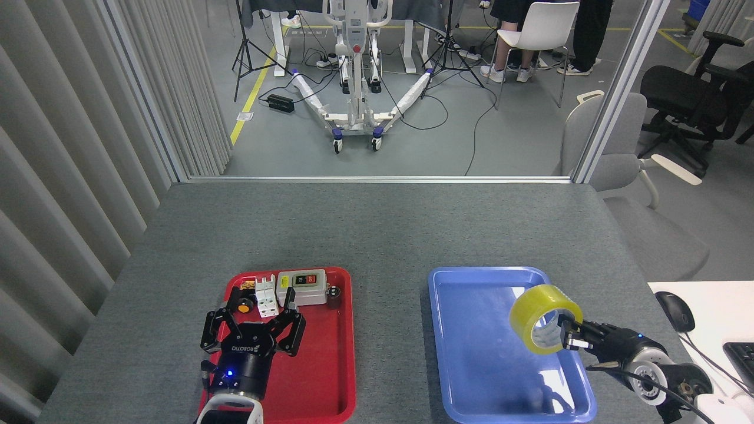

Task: Place and move tape with both arms
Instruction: 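Release the left gripper and carry the tape over the blue tray, then lower the tape flat into the blue tray and open the right gripper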

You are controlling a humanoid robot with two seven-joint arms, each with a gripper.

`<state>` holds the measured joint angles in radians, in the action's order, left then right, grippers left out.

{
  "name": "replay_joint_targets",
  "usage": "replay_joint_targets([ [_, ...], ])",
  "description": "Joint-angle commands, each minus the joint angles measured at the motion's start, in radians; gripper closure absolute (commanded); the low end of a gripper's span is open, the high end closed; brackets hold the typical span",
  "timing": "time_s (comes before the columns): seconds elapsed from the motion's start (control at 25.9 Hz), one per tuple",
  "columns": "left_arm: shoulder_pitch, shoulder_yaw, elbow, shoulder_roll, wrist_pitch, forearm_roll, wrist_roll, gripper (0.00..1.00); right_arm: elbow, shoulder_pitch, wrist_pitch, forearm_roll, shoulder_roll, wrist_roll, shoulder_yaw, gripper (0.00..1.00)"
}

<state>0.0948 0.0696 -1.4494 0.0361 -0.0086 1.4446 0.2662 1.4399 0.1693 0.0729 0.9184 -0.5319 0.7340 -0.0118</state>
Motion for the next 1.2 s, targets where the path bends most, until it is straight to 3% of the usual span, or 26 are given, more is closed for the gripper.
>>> replay_joint_targets([
  [0.0,-0.001,-0.001,0.004,-0.001,-0.002,0.002,-0.001,0.0,-0.006,0.001,-0.065,-0.003,-0.02,0.053,-0.059,0.73],
  [0.19,-0.004,-0.002,0.004,0.001,0.004,-0.006,-0.004,0.0,-0.058,0.019,-0.11,-0.027,-0.034,0.059,-0.112,0.73],
  [0.5,-0.006,-0.004,-0.012,-0.001,0.013,-0.006,-0.051,0.0,-0.248,0.174,-0.134,-0.033,0.001,0.05,-0.215,0.73],
  [0.66,-0.007,-0.004,-0.026,-0.007,-0.007,-0.006,-0.124,0.0,-0.265,0.197,-0.136,-0.032,0.03,0.048,-0.221,0.73],
  [1.16,-0.007,-0.027,-0.02,0.022,-0.01,-0.006,-0.13,0.0,-0.292,0.234,-0.137,-0.027,0.078,0.027,-0.221,0.62],
])
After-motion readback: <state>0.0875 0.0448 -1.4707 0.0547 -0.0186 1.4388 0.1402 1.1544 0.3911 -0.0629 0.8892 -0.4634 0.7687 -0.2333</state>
